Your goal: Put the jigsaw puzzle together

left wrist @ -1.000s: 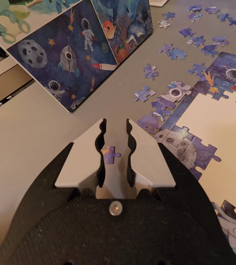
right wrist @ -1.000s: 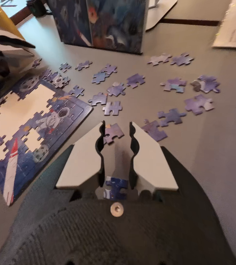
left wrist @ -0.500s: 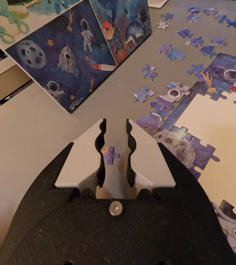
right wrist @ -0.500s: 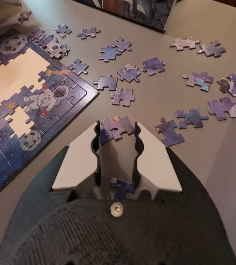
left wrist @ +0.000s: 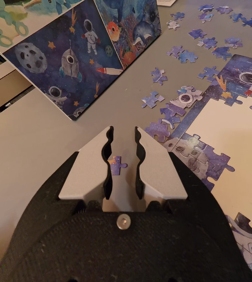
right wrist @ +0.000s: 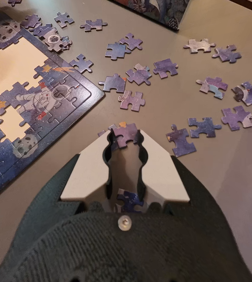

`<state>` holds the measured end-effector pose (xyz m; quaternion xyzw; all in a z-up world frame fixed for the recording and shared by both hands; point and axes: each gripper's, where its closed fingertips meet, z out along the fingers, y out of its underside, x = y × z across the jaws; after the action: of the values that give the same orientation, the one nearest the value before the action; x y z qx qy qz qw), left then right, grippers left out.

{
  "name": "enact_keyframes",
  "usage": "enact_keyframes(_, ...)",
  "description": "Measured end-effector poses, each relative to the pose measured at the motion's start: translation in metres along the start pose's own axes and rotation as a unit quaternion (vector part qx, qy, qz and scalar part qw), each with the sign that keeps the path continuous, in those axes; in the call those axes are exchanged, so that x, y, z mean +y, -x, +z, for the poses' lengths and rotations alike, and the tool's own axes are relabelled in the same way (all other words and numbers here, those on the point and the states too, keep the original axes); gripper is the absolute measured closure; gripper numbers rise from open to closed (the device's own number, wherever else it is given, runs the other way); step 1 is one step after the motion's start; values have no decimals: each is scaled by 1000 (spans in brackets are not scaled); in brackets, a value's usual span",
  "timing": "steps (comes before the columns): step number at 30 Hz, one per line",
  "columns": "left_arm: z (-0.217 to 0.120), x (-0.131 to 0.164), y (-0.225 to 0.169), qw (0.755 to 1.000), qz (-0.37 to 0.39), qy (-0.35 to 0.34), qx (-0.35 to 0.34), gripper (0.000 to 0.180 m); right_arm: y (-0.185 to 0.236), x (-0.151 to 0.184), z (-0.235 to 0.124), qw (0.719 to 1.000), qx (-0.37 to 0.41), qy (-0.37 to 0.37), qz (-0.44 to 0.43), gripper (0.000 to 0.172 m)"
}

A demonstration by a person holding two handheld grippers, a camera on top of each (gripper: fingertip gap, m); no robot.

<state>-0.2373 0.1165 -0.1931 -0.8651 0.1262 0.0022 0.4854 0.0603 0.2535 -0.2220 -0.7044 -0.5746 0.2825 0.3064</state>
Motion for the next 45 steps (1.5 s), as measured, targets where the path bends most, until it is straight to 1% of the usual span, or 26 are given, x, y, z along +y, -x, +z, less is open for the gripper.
enact_keyframes(2, 0, 0, 0, 1000, 0, 0, 0, 153, -1, -2, -2, 1000, 5, -6, -4, 149)
enact_keyframes(6, 0, 0, 0, 1000, 1, 1, 0, 153, -1, -3, -2, 1000, 2, -10, -2, 150)
enact_keyframes(9, 1, 1, 0, 1000, 1, 1, 1, 153, -2, -4, -2, 1000, 6, -11, -4, 149)
enact_keyframes(15, 1, 1, -1, 1000, 1, 2, 1, 153, -7, -3, -3, 1000, 18, -12, 1, 139)
enact_keyframes(22, 1, 1, -1, 1000, 2, 2, 1, 153, -9, 2, -1, 1000, 16, 2, 15, 134)
enact_keyframes(45, 1, 1, -2, 1000, 5, 5, 0, 152, -9, 2, -1, 1000, 18, 2, 16, 135)
